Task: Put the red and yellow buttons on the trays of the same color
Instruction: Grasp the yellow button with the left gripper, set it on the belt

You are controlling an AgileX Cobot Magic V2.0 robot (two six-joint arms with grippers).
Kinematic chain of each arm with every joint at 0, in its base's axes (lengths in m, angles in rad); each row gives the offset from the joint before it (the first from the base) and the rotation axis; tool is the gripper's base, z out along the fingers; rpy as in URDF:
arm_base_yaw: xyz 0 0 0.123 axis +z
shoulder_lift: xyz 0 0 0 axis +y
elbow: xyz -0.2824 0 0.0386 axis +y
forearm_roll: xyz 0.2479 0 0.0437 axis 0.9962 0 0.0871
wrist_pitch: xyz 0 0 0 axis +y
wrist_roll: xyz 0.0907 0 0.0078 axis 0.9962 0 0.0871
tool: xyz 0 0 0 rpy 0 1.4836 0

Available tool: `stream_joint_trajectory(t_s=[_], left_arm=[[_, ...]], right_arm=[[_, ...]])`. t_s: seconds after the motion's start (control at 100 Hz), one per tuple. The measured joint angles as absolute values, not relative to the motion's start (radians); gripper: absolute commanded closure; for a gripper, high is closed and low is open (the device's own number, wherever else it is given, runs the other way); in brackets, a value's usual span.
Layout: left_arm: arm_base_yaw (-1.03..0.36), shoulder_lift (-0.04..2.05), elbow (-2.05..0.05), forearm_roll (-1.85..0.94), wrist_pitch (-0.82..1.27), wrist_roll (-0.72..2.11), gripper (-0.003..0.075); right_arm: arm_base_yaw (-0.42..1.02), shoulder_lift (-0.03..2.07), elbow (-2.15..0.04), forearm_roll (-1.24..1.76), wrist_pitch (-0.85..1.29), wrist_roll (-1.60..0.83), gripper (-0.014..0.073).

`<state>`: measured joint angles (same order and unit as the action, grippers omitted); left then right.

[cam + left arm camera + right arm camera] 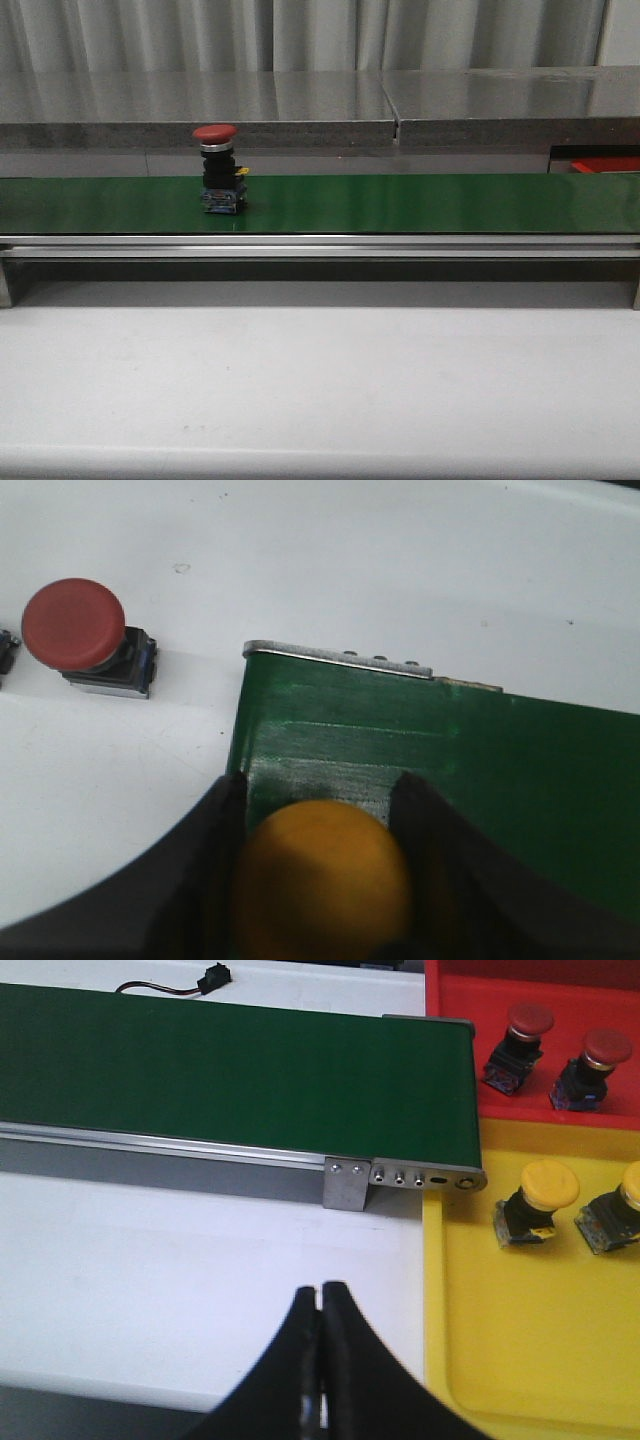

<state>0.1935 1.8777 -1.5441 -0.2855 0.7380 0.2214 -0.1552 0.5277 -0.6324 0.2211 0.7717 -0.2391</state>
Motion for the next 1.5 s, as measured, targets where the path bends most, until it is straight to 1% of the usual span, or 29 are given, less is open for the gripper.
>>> stream_joint_trajectory(t_s=[0.23,0.3,0.34,0.39,0.42,0.44,0.47,0.48,0.5,0.51,0.52,0.56,0.61,0.66,0.87,1.16,1.3,1.5], left_arm=[[0.161,1.878,-1.502,-0.273,0.701,0.221,0.0734],[0.154,1.878,-1.500,-0.270,0.701,0.221,0.0697],[0.150,1.879,-1.500,-0.269,0.699,0.221,0.0650],[0.146,1.879,-1.500,-0.268,0.699,0.221,0.0568],[0.146,1.881,-1.500,-0.268,0.699,0.221,0.0493],[0.146,1.881,-1.500,-0.268,0.699,0.221,0.0461],[0.146,1.881,-1.500,-0.268,0.701,0.221,0.0374],[0.146,1.883,-1.500,-0.268,0.701,0.221,0.0358],[0.146,1.883,-1.500,-0.268,0.701,0.221,0.0290],[0.146,1.883,-1.500,-0.267,0.701,0.221,0.0290],[0.146,1.883,-1.500,-0.267,0.701,0.221,0.0258],[0.146,1.883,-1.500,-0.267,0.701,0.221,0.0176],[0.146,1.883,-1.500,-0.272,0.701,0.221,0.0110],[0.146,1.882,-1.502,-0.278,0.701,0.221,0.0078],[0.130,1.799,-1.502,-0.287,0.703,0.221,0.0079],[0.066,1.561,-1.473,-0.300,0.707,0.221,0.0079],[0.001,1.428,-1.385,-0.300,0.667,0.228,0.0079],[-0.110,1.224,-1.172,-0.313,0.573,0.235,0.0079]], right_arm=[[-0.155,0.528,-0.632,0.221,0.772,-0.239,0.0711],[-0.155,0.528,-0.632,0.221,0.772,-0.239,0.0711],[-0.155,0.528,-0.632,0.221,0.772,-0.239,0.0711],[-0.155,0.528,-0.632,0.221,0.772,-0.239,0.0711],[-0.155,0.528,-0.632,0.221,0.772,-0.239,0.0711],[-0.155,0.528,-0.632,0.221,0.772,-0.239,0.0711],[-0.155,0.528,-0.632,0.221,0.772,-0.239,0.0711],[-0.155,0.528,-0.632,0.221,0.772,-0.239,0.0711],[-0.155,0.528,-0.632,0.221,0.772,-0.239,0.0711],[-0.155,0.528,-0.632,0.221,0.772,-0.239,0.0711],[-0.155,0.528,-0.632,0.221,0.772,-0.239,0.0711],[-0.155,0.528,-0.632,0.221,0.772,-0.239,0.0711],[-0.155,0.528,-0.632,0.221,0.772,-0.239,0.0711],[-0.155,0.528,-0.632,0.221,0.772,-0.239,0.0711],[-0.155,0.528,-0.632,0.221,0.772,-0.239,0.0711],[-0.155,0.528,-0.632,0.221,0.772,-0.239,0.0711],[-0.155,0.528,-0.632,0.221,0.772,-0.239,0.0711],[-0.155,0.528,-0.632,0.221,0.772,-0.239,0.0711]])
